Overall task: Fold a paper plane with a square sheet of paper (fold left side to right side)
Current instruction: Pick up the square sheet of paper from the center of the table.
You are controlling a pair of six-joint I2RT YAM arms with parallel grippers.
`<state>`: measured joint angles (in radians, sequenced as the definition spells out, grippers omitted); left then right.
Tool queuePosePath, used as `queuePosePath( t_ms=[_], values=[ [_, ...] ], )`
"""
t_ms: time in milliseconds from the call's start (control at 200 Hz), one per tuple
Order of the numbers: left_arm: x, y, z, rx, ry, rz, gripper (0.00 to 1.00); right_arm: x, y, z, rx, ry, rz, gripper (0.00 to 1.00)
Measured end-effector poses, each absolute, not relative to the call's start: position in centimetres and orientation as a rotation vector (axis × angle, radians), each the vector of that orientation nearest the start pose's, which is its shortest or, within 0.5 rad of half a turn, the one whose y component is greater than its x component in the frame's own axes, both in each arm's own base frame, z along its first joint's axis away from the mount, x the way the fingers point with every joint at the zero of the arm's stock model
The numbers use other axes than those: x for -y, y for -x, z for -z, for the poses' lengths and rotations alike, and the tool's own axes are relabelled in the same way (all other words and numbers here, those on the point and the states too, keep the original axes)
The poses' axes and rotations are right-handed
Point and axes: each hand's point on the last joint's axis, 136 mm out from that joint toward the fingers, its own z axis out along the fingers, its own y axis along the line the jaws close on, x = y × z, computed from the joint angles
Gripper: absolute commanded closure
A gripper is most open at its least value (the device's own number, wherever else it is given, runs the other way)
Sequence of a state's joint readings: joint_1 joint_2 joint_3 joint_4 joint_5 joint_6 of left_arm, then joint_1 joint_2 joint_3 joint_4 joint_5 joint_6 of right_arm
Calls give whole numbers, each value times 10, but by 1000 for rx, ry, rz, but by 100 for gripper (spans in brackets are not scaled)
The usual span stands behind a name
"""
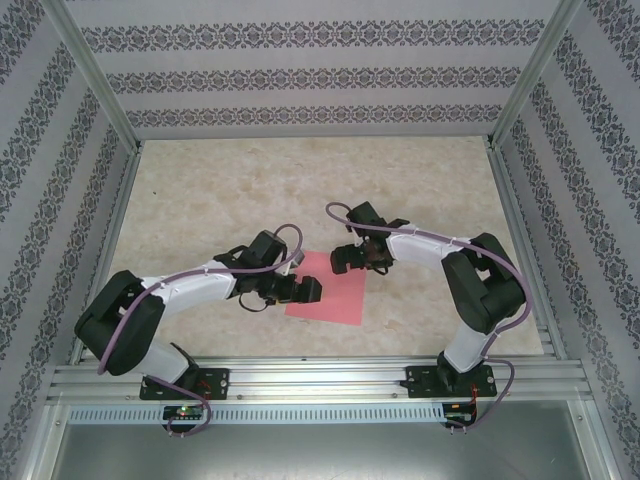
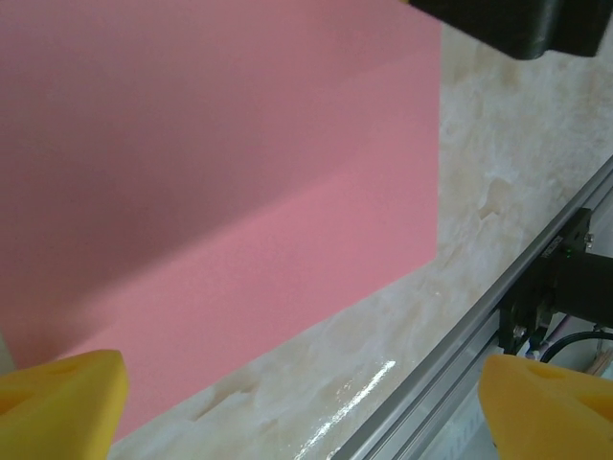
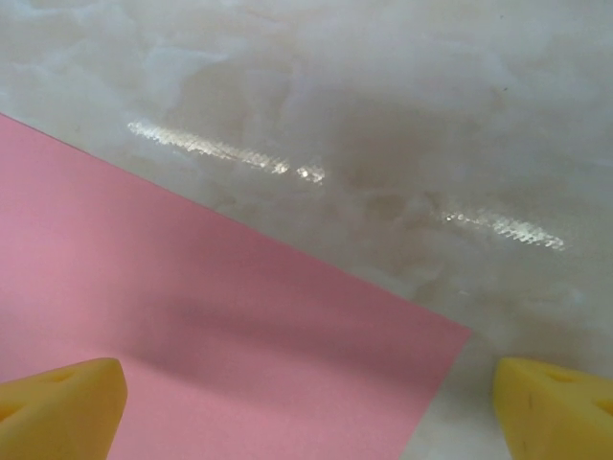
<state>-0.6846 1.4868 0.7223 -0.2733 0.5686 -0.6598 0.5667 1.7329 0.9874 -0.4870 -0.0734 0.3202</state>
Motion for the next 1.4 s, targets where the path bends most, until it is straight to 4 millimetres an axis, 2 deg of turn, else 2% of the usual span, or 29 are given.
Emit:
queuePosePath(
  t_ms=[140, 285, 470, 699, 824, 894, 954, 1139, 1279, 1404],
  values=[
    [281, -190, -52, -2889, -269, 1129, 5, -213, -296, -20, -2826, 385, -305, 2],
    [282, -187, -44, -2917, -268, 1117, 5, -230, -285, -21, -2825, 426, -329, 4],
    [285, -189, -44, -2909, -265, 1126, 5, -249, -272, -22, -2828, 455, -391, 12],
    [288, -192, -44, -2889, -251, 1149, 5, -268, -254, -23, -2862, 470, -557, 41],
    [289, -192, -46, -2874, -247, 1160, 5, -280, -238, -22, -2891, 482, -715, 61],
    [289, -193, -47, -2863, -249, 1158, 5, -282, -230, -20, -2909, 475, -796, 67],
    [288, -194, -50, -2849, -252, 1148, 4, -280, -231, -20, -2905, 443, -851, 71],
    [288, -201, -78, -2740, -276, 1151, 3, -263, -238, -27, -2865, 308, -1003, 76],
    [286, -208, -108, -2647, -292, 1173, 1, -253, -249, -46, -2766, 239, -1131, 77],
    [273, -220, -142, -2540, -274, 1187, 0, -239, -259, -69, -2657, 169, -1236, 77]
  ],
)
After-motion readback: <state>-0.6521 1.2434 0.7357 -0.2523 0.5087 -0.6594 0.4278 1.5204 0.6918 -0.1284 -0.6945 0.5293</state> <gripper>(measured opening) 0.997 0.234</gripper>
